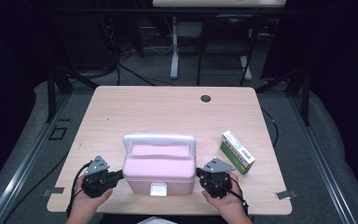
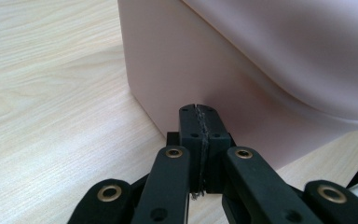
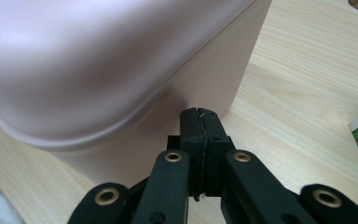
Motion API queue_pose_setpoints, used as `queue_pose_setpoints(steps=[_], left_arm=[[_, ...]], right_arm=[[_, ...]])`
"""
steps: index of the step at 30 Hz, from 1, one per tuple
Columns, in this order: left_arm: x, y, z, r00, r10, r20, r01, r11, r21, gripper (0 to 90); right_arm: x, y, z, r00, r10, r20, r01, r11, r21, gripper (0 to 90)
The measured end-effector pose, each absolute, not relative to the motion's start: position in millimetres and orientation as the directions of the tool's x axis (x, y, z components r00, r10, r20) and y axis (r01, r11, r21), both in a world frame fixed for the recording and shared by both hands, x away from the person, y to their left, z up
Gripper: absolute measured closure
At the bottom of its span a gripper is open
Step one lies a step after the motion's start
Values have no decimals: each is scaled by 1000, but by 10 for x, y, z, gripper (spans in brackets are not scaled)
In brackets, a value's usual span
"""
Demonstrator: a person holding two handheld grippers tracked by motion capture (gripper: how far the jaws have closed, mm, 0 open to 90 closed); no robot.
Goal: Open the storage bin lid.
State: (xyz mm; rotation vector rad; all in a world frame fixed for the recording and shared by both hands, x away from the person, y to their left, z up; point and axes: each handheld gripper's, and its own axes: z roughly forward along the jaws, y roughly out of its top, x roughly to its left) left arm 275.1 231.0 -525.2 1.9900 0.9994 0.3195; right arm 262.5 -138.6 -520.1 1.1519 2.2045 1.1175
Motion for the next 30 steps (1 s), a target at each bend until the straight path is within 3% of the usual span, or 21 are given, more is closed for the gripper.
queue_pose_setpoints(steps=[7,11,12,15,30], left_arm=[[2775,2344,-5254,637,754,-161,545,-294,785,840],[2802,2375,-5259,621,764,-176,561,-276,780,707],[2824,2406,-5266,617,765,-185,567,-268,779,670],[2848,2442,-5268,608,769,-197,572,-253,780,611],[2874,2642,-5178,582,788,-201,574,-223,788,581]], right_arm=[[2657,-1421,-5216,-576,817,23,502,331,799,837],[2685,-1444,-5223,-573,820,19,507,336,794,750],[2713,-1474,-5226,-570,821,40,520,322,791,699],[2753,-1520,-5233,-571,816,90,546,296,784,664],[2779,-1605,-5163,-583,810,58,518,316,795,612]])
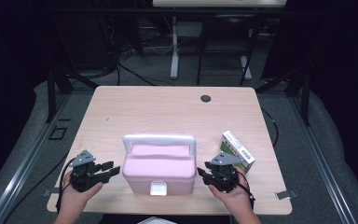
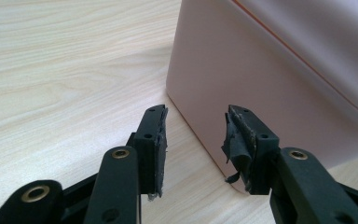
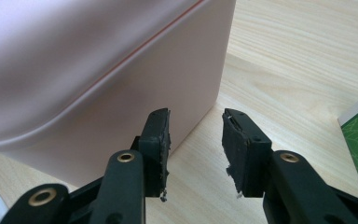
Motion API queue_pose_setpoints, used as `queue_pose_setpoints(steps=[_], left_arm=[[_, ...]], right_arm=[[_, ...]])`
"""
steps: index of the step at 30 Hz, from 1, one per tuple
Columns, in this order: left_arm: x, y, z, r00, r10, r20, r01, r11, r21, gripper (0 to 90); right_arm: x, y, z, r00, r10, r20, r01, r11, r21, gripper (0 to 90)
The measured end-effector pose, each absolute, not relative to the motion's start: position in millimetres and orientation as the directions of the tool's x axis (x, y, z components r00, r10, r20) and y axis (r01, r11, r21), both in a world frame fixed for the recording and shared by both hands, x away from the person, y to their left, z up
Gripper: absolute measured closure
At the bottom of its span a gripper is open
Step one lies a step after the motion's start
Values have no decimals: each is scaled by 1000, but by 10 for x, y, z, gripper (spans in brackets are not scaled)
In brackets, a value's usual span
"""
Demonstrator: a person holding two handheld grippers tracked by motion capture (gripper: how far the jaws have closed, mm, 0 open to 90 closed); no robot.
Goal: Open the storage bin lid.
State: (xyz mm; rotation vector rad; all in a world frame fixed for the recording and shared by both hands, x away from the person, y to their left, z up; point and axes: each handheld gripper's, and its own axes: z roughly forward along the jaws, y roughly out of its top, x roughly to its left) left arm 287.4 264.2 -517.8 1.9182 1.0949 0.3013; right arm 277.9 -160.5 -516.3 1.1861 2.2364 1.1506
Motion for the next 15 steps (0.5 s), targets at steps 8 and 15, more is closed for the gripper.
queue_pose_setpoints(steps=[8,15], left_arm=[[2858,2654,-5125,591,779,-208,567,-219,794,583],[2854,2646,-5056,601,771,-210,558,-217,801,594]], right_arm=[[2771,-1635,-5096,-595,802,56,504,317,804,612],[2764,-1654,-5030,-606,793,60,496,317,809,613]])
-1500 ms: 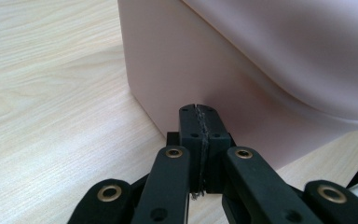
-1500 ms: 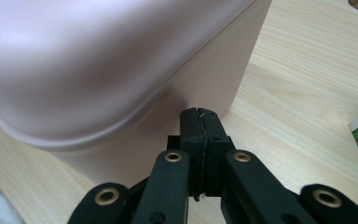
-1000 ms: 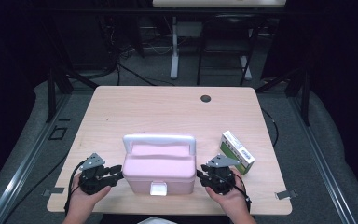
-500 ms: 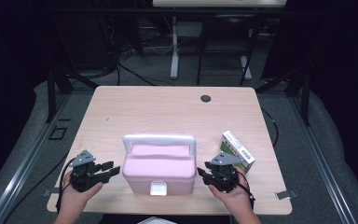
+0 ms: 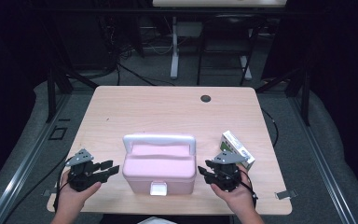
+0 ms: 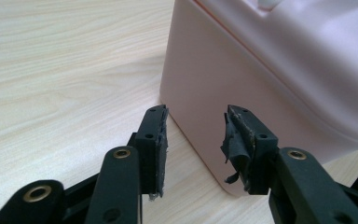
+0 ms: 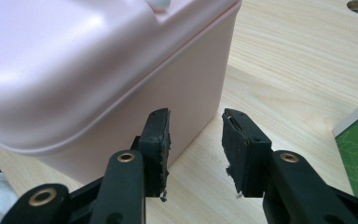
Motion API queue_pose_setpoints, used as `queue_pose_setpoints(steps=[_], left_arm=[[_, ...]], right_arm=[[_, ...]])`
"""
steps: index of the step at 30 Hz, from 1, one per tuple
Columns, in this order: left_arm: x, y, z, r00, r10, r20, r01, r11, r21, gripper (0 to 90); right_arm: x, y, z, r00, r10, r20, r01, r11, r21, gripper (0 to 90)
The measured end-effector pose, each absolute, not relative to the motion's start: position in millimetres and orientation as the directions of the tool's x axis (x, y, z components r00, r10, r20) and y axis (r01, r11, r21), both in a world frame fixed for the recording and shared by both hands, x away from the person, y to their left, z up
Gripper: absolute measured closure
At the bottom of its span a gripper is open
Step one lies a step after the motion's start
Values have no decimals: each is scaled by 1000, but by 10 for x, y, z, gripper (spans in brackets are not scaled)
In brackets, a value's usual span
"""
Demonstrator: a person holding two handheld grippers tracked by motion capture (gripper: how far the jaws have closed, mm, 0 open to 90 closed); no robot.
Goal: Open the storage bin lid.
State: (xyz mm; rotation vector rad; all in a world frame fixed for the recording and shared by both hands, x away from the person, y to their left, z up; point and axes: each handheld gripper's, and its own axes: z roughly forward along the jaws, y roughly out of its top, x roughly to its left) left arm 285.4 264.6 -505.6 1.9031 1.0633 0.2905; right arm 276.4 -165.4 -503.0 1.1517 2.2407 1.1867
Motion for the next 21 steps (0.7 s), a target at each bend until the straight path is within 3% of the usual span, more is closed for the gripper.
queue_pose_setpoints(steps=[12,21], left_arm=[[2973,2608,-4664,635,747,-196,524,-230,820,605],[3144,2431,-4422,670,717,-194,508,-252,824,615]], right_arm=[[2828,-1652,-4642,-637,770,43,450,325,832,615],[2989,-1605,-4411,-676,728,113,456,293,840,606]])
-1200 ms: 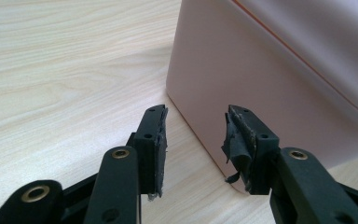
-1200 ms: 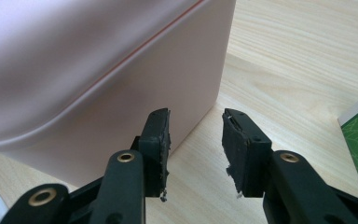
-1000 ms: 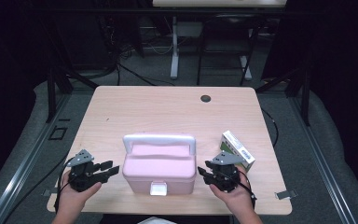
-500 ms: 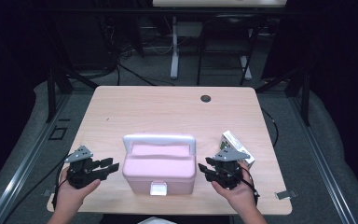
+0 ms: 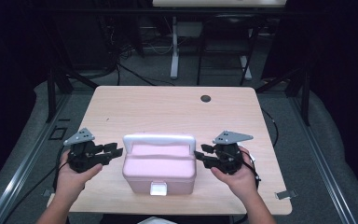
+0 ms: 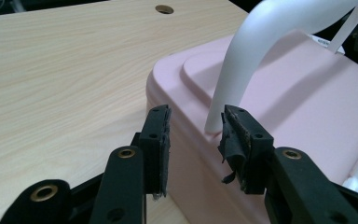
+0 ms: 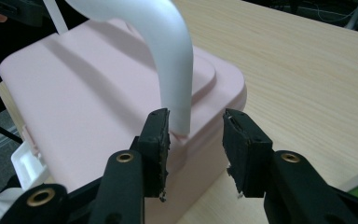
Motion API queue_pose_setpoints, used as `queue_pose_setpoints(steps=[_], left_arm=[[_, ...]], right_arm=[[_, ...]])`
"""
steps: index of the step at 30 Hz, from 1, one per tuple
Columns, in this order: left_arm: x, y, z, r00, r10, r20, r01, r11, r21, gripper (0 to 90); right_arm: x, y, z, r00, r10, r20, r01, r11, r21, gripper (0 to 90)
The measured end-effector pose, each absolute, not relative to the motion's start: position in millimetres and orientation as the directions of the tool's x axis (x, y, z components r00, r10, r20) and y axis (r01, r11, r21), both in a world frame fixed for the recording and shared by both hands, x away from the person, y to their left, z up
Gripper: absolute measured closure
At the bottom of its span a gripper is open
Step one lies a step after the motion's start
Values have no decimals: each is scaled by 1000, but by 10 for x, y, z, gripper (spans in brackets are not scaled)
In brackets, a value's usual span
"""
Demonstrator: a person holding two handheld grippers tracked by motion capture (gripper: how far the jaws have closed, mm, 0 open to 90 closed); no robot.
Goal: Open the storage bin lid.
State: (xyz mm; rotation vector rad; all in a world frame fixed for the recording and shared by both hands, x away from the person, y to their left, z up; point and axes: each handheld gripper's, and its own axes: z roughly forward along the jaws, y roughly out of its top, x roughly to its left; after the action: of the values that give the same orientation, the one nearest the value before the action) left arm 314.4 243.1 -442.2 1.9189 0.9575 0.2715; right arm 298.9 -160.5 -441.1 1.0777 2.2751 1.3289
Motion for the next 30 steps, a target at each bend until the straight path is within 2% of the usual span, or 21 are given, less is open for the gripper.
queue_pose_setpoints(steps=[12,14,22,25,28,30], left_arm=[[3316,2260,-4223,711,675,-197,517,-311,798,663],[3341,2225,-4237,718,667,-199,511,-312,801,692],[3293,2217,-4351,727,654,-207,489,-283,825,714],[3260,2239,-4381,744,639,-197,471,-291,833,707],[3258,2229,-4443,752,631,-190,482,-331,812,690],[3252,2235,-4464,751,629,-199,482,-316,817,693]], right_arm=[[3220,-1390,-4231,-718,684,131,458,322,828,622],[3242,-1361,-4228,-711,692,124,456,319,831,646],[3170,-1434,-4313,-730,663,165,443,276,853,695],[3130,-1396,-4381,-732,670,121,441,331,834,697],[3119,-1380,-4411,-736,669,108,441,351,826,700],[3114,-1376,-4417,-735,669,111,445,352,824,701]])
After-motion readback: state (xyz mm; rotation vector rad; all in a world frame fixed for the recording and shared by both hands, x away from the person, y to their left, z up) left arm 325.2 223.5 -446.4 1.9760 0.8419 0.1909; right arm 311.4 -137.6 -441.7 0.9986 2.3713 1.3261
